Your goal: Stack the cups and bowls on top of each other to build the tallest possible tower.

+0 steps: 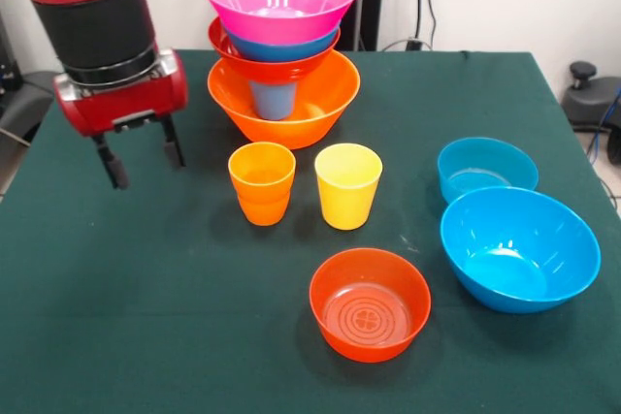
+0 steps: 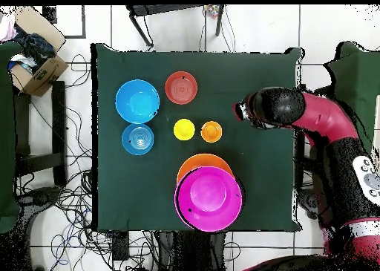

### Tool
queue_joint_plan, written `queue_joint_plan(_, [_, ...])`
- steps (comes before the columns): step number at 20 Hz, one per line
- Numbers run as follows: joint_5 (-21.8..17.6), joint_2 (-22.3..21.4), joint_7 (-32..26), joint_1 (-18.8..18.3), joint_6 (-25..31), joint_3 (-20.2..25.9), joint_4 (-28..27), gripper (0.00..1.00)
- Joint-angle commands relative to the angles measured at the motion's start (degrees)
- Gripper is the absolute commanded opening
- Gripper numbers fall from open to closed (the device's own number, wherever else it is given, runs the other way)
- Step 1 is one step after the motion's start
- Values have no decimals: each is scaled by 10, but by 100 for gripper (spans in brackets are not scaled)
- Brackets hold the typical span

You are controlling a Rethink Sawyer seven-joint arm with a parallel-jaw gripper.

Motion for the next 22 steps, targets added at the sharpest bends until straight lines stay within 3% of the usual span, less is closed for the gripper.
queue_joint_plan(1, [3, 14, 70, 41, 84, -43, -29, 100])
queue_joint_plan(6, [13, 25, 65, 54, 111, -45, -52, 100])
queue_joint_plan(15, [34, 37, 69, 64, 97, -38, -51, 100])
queue_joint_plan(22, [59, 16, 76, 70, 106, -40, -30, 100])
